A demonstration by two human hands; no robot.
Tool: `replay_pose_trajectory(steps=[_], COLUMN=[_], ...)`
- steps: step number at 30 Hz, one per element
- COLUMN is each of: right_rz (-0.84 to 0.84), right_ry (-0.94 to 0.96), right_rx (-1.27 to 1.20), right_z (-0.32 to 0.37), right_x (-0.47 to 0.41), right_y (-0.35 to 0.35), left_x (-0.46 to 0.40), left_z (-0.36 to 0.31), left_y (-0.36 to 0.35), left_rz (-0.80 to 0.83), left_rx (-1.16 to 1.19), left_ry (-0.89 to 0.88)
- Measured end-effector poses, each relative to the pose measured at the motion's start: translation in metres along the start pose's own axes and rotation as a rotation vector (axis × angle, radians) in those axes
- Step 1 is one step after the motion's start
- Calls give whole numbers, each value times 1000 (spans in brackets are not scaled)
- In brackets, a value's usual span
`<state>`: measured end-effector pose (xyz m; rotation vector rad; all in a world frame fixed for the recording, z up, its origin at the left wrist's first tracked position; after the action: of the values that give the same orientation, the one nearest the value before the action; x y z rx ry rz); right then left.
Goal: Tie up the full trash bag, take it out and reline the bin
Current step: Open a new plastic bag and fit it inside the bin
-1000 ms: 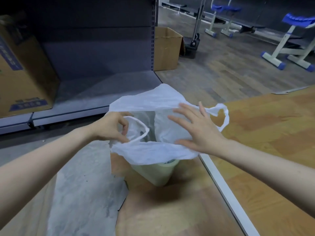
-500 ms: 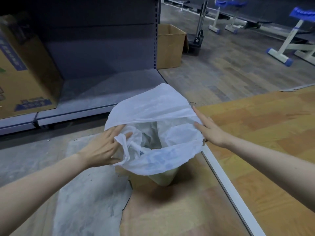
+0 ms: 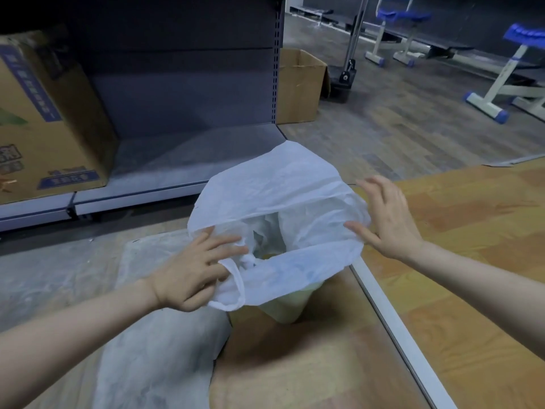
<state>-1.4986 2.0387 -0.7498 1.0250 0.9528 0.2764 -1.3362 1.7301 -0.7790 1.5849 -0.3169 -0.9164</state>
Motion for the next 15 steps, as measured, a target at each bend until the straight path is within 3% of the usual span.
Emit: replay_pose_trajectory(steps=[2,5,10,15], right_rz=[78,305,125,128], right_ry=[265,467,732,859], right_rx=[-66,-136,-85,-50], right_z=[25,61,75,51], right_x=[-7,-1,15,40], right_y=[6,-8,-13,-10], left_x=[-8,-23,-39,-22], left_z=[-3,-5,9,44], left_y=[7,18,41,43], left_rz=[-75,-210,-473,-307], left_rx=[148,405,601,579], left_ry=[161,420,661,999])
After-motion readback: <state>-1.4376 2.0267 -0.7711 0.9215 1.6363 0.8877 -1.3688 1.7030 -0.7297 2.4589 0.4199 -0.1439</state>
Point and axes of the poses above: each hand's wrist, its own x-axis away from the middle knuckle, its own y-axis out of the back of the hand, z = x × y, the point moved 2 cm from there along -x, towards the middle knuckle, and after that the axes turned 7 degrees about -x, right-handed, at the moved point
